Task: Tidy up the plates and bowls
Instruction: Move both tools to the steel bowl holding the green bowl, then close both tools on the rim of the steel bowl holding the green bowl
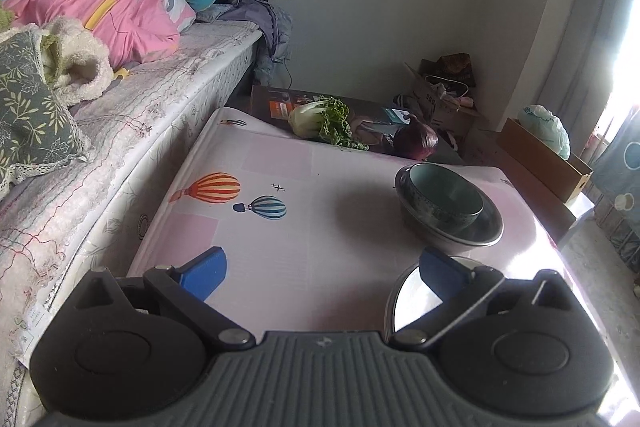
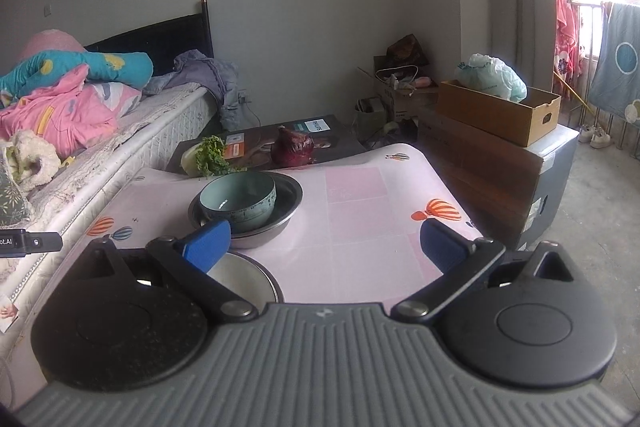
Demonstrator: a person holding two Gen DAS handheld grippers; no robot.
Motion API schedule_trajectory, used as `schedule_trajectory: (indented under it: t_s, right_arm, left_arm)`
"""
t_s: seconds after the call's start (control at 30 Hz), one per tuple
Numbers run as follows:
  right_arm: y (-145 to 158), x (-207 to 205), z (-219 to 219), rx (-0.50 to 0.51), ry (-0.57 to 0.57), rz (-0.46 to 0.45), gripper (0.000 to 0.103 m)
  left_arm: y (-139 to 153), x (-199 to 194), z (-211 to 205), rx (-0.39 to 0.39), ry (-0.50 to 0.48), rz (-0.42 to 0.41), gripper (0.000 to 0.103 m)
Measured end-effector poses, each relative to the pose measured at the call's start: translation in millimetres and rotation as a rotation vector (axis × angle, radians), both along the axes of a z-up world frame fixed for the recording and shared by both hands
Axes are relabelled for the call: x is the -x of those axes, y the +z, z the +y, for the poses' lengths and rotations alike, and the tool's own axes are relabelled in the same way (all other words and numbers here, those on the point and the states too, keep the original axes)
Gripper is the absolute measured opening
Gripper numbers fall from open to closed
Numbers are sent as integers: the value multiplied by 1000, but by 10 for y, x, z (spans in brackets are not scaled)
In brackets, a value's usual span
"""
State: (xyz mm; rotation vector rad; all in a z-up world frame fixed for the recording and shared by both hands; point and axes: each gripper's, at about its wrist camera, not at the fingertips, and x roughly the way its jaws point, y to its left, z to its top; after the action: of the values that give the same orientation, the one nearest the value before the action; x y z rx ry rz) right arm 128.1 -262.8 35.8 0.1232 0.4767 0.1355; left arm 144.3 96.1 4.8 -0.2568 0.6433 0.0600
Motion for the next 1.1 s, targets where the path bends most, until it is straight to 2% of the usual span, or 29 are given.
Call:
schedule_trajectory:
  t_s: [0.13,0.27,0.5,0.6,0.67,0.77,0.87,1.0,1.1]
  right_arm:
    - [-57,-383,-74,-50,23,50,102]
    - [-186,-868,-100,-113,61,147,102]
    - [-437,-1656,48,-165,141,264,97]
    - [-562,-1942,106,-187,159,327,86]
    - [-639,-2097,145,-195,169,361,75]
    - [-708,-2261,199,-192,179,383,66]
    - [-757,-2380,245,-188,189,390,60]
    - [-826,-2466,257,-194,195,401,54]
    - [-884,-2501,230,-203,194,410,51]
  left_arm:
    - [-6,-294,37,53,-23,16,103]
    - [-20,-633,8,90,-80,34,103]
    - [-61,-1326,-218,-6,-101,76,103]
    - [-131,-1584,-314,-21,-128,110,103]
    - [-166,-1716,-374,-27,-146,135,98]
    - [-230,-1883,-445,-43,-159,189,90]
    - [-281,-1968,-467,-36,-158,224,77]
    - [-301,-2012,-478,-22,-164,237,70]
    - [-333,-2040,-446,19,-166,254,59]
